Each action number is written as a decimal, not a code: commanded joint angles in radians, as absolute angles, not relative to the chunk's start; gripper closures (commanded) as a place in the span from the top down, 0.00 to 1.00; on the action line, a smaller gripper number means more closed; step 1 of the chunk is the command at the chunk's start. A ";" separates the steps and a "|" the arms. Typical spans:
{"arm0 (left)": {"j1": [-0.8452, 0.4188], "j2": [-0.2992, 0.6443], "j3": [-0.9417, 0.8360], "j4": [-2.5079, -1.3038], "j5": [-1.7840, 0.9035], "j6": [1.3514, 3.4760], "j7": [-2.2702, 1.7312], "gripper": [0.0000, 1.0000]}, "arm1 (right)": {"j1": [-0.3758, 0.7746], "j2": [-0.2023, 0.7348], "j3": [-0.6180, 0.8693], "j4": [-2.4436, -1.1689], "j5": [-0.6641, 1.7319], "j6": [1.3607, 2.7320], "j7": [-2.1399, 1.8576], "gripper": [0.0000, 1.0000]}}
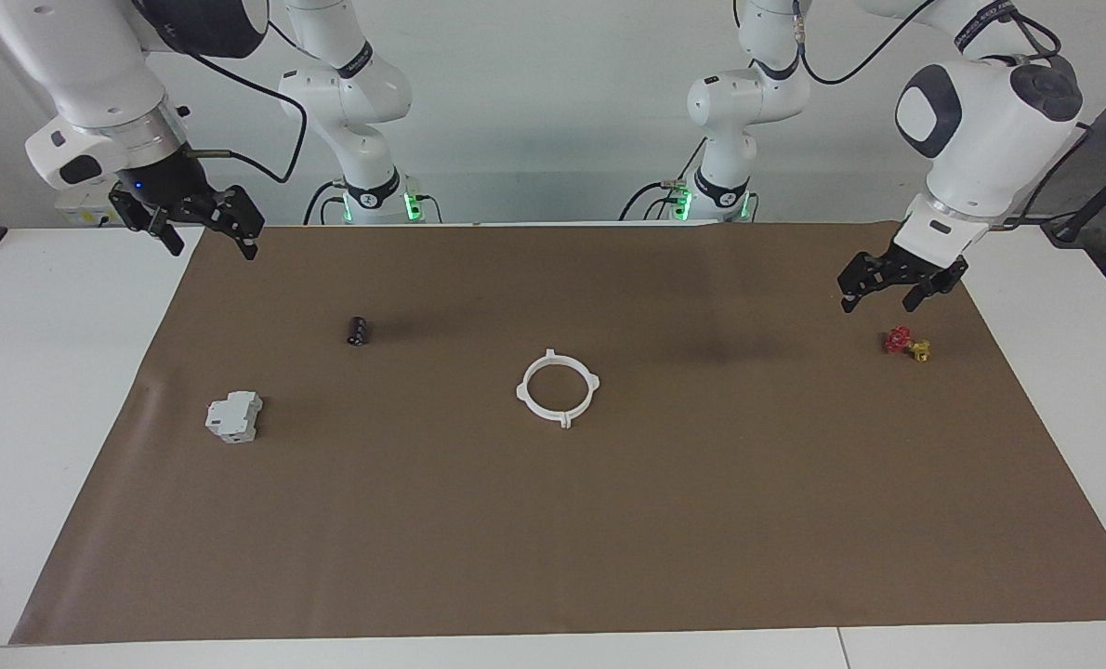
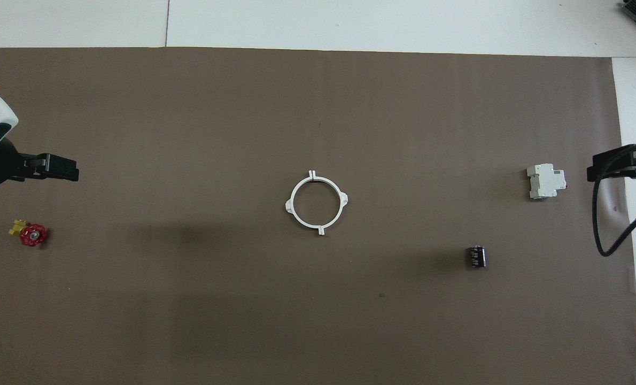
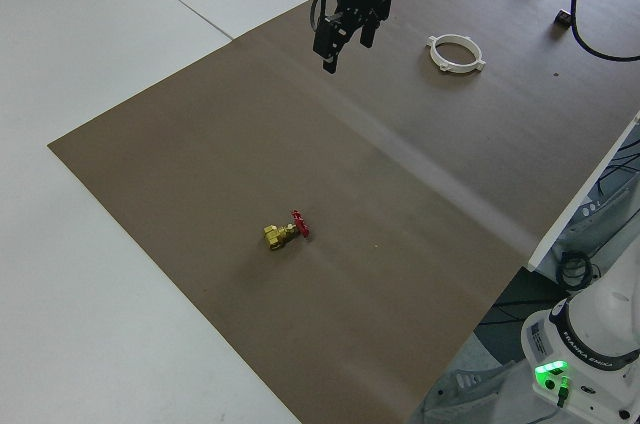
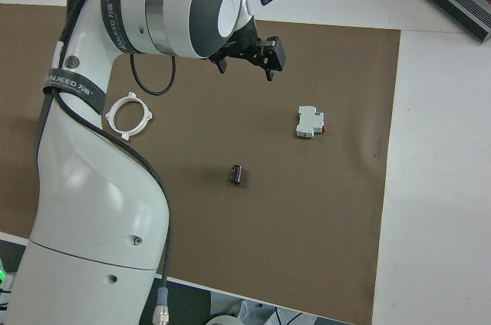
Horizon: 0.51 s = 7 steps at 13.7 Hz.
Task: Assemble drain pipe with both arms
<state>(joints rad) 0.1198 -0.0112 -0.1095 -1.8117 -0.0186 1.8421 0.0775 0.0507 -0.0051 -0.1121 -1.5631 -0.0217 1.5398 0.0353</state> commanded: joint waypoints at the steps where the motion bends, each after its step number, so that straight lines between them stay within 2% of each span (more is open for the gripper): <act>1: 0.106 -0.020 -0.100 -1.781 -0.029 1.802 0.064 1.00 | 0.040 -0.012 -0.106 -1.577 -0.021 1.552 0.017 1.00; 7: 0.019 -0.023 -0.101 -1.789 -0.018 1.819 -0.048 1.00 | 0.040 -0.012 -0.106 -1.577 -0.021 1.552 0.018 1.00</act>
